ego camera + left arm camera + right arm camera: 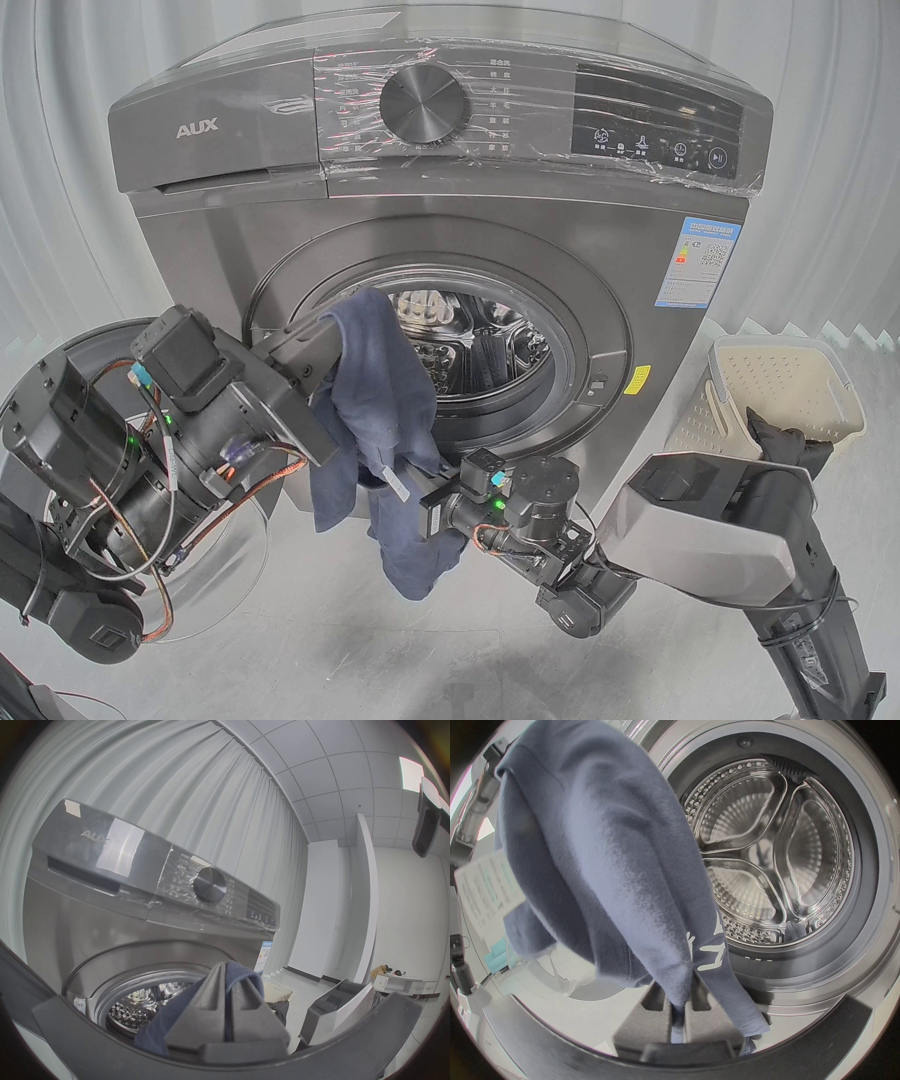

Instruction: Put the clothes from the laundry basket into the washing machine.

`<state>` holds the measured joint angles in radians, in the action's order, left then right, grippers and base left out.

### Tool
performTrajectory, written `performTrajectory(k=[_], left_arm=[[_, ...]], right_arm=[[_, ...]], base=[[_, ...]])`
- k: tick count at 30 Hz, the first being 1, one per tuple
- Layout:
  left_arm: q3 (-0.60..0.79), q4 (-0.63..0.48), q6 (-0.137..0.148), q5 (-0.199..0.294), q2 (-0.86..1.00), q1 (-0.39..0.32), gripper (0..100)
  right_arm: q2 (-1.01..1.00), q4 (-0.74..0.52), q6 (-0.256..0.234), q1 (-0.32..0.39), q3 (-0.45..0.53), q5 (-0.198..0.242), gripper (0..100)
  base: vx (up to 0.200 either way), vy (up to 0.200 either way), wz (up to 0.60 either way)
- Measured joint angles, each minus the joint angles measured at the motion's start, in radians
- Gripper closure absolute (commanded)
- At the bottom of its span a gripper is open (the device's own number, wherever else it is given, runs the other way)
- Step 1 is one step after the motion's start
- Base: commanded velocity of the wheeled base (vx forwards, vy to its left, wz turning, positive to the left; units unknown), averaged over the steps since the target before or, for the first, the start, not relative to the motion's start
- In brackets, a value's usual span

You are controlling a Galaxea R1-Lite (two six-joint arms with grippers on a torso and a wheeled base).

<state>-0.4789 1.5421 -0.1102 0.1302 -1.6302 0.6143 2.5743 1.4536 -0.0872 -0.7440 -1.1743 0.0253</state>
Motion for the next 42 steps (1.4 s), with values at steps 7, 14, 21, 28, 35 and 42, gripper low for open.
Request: performTrajectory(k=[7, 14, 21, 28, 35, 42], left_arm=[[0.103, -0.002, 0.003, 0.001, -0.019, -0.054, 100], [0.236, -0.001, 0.010, 0.032, -0.063, -0.089, 100], [0.355, 0.001, 0.024, 0.060, -0.166, -0.097, 100], [0.401, 0.003, 0.030, 0.063, -0.267, -0.099, 100], [0.436, 0.003, 0.044, 0.062, -0.338, -0.097, 0], [0.457, 0.002, 0.044, 0.059, -0.378, -0.100, 0]], right_arm=[[-0.103, 0.016, -0.007, 0.023, 0.109, 0.000, 100], [-0.196, 0.020, -0.008, 0.053, 0.174, 0.000, 100], [-0.244, 0.018, -0.007, 0.059, 0.193, 0.000, 100], [-0.275, 0.013, -0.008, 0.054, 0.188, -0.017, 100], [-0.314, 0.004, -0.007, 0.051, 0.193, -0.022, 100], [-0.339, -0.001, -0.006, 0.050, 0.195, -0.023, 100]], base=[[0.000, 0.000, 0.00], [0.000, 0.000, 0.00], [0.000, 0.000, 0.00], [0.000, 0.000, 0.00], [0.000, 0.000, 0.00], [0.000, 0.000, 0.00]])
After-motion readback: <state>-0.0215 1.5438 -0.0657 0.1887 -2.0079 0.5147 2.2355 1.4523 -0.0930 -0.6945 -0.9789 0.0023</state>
